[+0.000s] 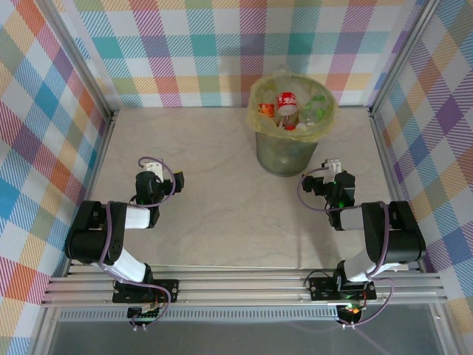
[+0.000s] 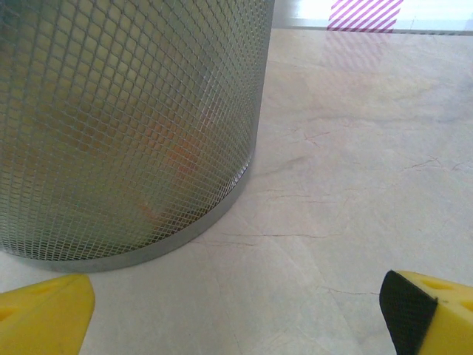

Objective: Put the plastic bottles in the bin

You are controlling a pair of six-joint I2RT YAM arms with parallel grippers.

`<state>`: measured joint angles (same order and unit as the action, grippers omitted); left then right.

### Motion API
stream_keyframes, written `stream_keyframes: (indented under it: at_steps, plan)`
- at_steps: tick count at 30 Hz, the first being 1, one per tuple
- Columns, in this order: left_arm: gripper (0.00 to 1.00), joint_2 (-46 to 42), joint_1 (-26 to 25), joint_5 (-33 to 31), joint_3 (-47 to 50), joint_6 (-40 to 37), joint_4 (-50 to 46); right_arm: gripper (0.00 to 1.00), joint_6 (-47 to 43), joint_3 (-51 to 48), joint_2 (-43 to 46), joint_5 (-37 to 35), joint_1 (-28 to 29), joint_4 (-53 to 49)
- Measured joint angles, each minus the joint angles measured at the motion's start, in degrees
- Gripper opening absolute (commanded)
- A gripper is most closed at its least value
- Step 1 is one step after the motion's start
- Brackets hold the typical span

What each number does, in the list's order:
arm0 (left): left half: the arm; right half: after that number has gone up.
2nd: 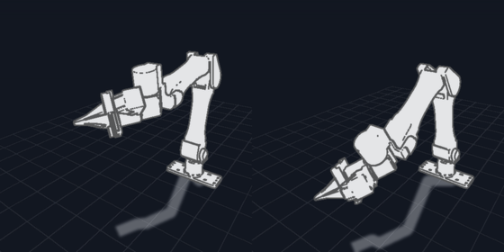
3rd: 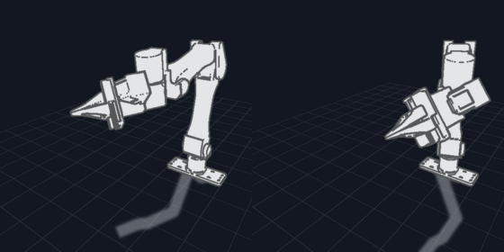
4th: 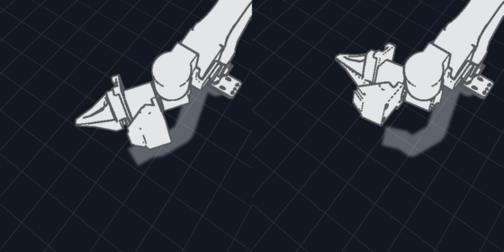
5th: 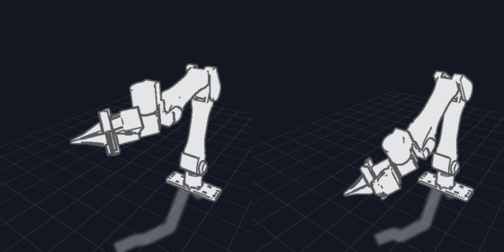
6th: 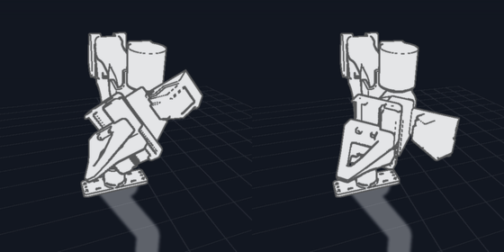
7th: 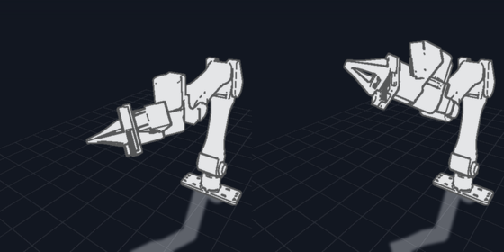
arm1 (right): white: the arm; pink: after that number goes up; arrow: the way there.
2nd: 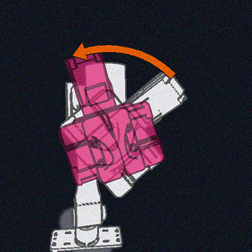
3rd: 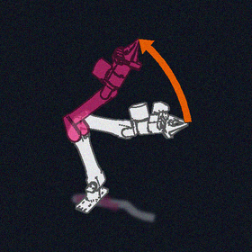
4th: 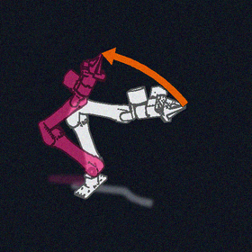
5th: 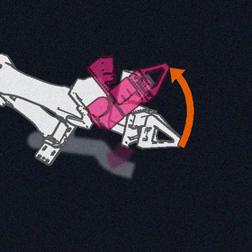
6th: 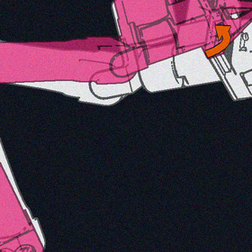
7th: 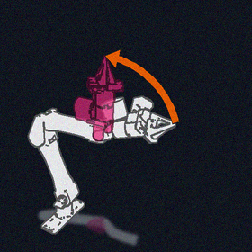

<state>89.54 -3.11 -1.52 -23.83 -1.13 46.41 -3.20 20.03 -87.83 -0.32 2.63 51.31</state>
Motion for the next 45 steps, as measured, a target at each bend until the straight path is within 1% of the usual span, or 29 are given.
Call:
stream_keyframes:
  at_steps: [5, 12, 16, 27, 45]
  plan:
    - [1.00, 0.0, 0.0, 0.0, 0.0, 0.0, 0.0, 1.00, 0.8, 0.8, 0.0, 2.0, -1.1, -1.0]
    - [1.00, 0.0, 0.0, 0.0, 0.0, 0.0, 0.0, 1.00, 1.5, 1.7, 0.0, 7.6, -3.7, -2.5]
    - [1.00, 0.0, 0.0, 0.0, 0.0, 0.0, 0.0, 1.00, 1.5, 1.7, 0.0, 9.5, -3.8, -2.5]
    - [1.00, 0.0, 0.0, 0.0, 0.0, 0.0, 0.0, 1.00, 3.2, 2.5, 0.0, 5.9, -3.8, -3.6]
    - [1.00, 0.0, 0.0, 0.0, 0.0, 0.0, 0.0, 1.00, 3.4, 2.5, 0.0, 5.3, -3.8, -3.8]
